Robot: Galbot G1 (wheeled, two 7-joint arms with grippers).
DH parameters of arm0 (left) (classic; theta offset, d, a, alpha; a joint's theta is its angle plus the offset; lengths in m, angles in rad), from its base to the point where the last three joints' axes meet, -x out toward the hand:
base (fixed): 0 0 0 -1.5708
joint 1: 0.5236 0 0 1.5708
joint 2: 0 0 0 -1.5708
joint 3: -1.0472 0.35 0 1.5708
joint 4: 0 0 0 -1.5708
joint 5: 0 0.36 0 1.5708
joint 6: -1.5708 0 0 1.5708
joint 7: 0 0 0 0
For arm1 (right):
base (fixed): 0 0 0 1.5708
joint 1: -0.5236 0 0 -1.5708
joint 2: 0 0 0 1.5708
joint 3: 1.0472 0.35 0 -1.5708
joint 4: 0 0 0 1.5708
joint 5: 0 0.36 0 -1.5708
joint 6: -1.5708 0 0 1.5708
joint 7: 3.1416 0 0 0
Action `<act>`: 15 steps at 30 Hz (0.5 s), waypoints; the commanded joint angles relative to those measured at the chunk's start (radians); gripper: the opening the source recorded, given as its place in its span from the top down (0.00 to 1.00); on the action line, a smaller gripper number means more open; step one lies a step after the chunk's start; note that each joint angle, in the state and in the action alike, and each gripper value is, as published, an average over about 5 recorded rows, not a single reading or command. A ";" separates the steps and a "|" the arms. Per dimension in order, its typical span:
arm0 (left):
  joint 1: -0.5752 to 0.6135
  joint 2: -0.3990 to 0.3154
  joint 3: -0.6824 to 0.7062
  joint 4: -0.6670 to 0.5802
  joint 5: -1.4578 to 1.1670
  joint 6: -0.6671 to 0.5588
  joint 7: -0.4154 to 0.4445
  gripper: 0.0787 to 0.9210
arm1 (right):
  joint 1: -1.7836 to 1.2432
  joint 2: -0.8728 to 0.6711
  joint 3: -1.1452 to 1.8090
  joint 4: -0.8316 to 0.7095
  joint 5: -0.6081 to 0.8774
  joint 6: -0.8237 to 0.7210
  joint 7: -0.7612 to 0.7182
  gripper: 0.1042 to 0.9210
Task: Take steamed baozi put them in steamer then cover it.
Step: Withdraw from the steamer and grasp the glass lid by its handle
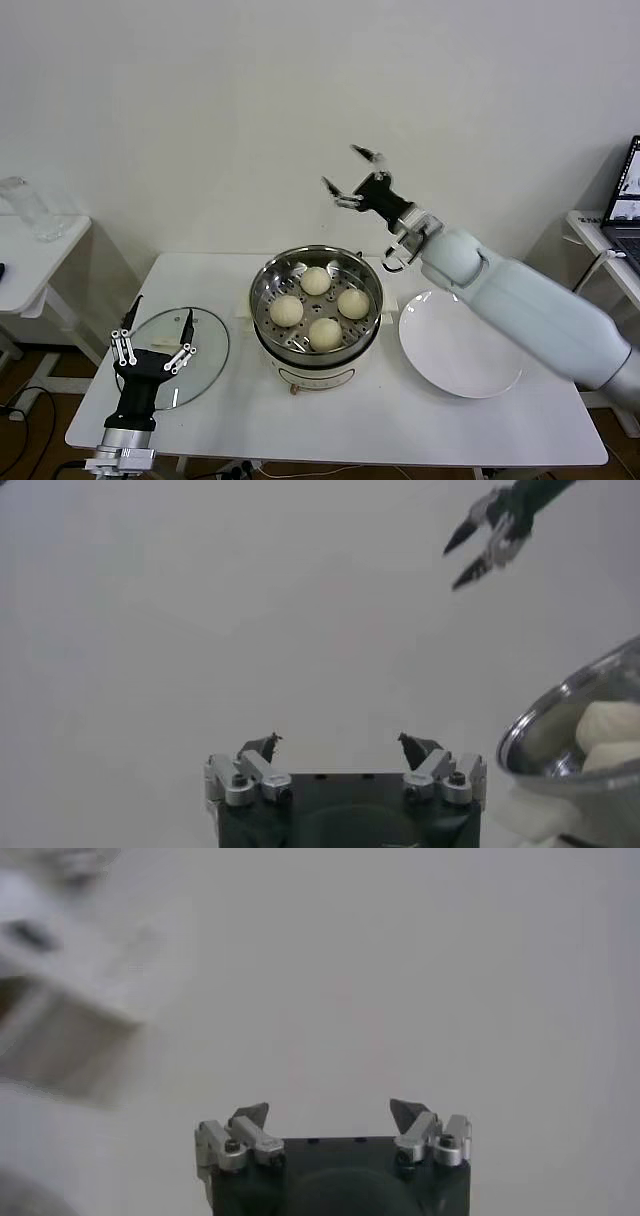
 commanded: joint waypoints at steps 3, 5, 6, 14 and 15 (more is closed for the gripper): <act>-0.017 0.019 -0.036 0.120 0.295 -0.051 -0.017 0.12 | -0.791 0.214 0.777 0.038 -0.218 0.209 0.149 0.12; -0.024 0.023 -0.045 0.153 0.343 -0.070 -0.019 0.12 | -0.862 0.261 0.825 0.042 -0.228 0.228 0.133 0.12; -0.028 0.025 -0.049 0.169 0.369 -0.079 -0.022 0.12 | -0.897 0.284 0.845 0.045 -0.232 0.235 0.124 0.12; -0.058 0.019 -0.078 0.305 0.610 -0.126 -0.075 0.12 | -1.063 0.394 0.890 0.080 -0.262 0.285 0.096 0.12; -0.060 0.017 -0.080 0.321 0.628 -0.125 -0.081 0.12 | -1.073 0.400 0.891 0.088 -0.263 0.287 0.095 0.12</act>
